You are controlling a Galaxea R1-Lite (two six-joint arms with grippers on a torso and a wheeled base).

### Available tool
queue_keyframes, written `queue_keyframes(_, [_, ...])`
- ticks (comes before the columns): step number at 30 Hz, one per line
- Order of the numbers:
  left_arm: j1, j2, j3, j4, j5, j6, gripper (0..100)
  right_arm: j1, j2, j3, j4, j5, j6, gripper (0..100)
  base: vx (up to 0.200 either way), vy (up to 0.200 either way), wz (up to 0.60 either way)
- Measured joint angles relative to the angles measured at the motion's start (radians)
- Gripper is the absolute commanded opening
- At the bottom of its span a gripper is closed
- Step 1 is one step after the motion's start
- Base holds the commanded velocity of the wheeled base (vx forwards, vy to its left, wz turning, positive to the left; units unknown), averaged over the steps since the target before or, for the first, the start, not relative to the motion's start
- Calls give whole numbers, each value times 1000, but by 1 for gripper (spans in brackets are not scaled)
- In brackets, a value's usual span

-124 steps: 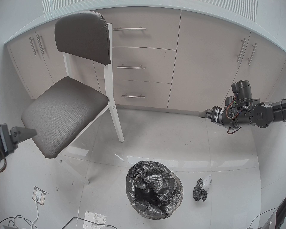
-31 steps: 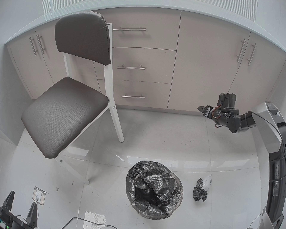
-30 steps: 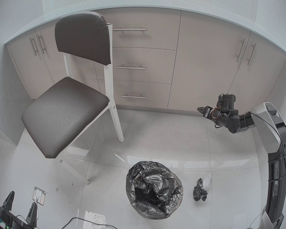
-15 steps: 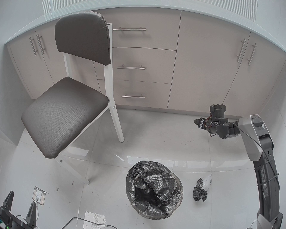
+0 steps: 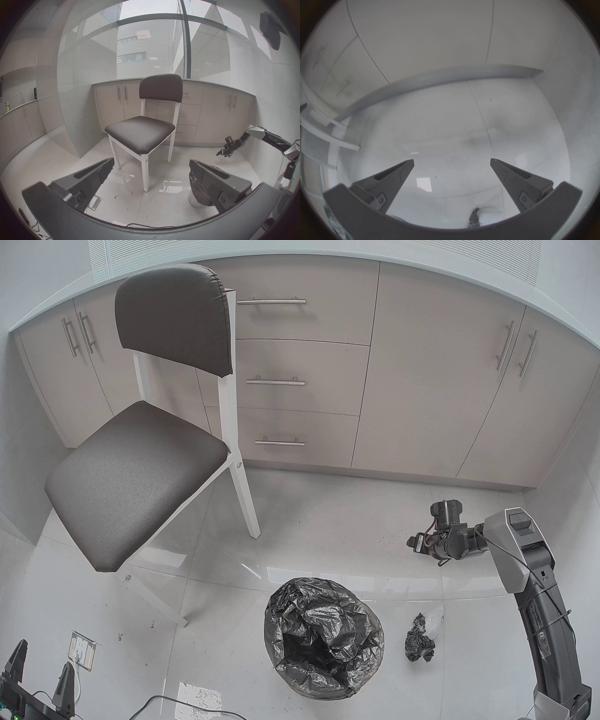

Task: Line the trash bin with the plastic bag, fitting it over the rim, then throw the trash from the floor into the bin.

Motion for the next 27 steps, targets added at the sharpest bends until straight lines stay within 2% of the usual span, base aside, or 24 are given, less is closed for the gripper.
queue_keyframes(11, [4,-9,0,0,0,0,100,-24,116,0,167,-37,6,100,0,0,0])
queue_keyframes(14, [6,-9,0,0,0,0,100,-26,141,0,174,-56,6,100,0,0,0])
queue_keyframes(27, [6,-10,0,-1,0,0,100,-24,176,0,201,-59,3,100,0,0,0])
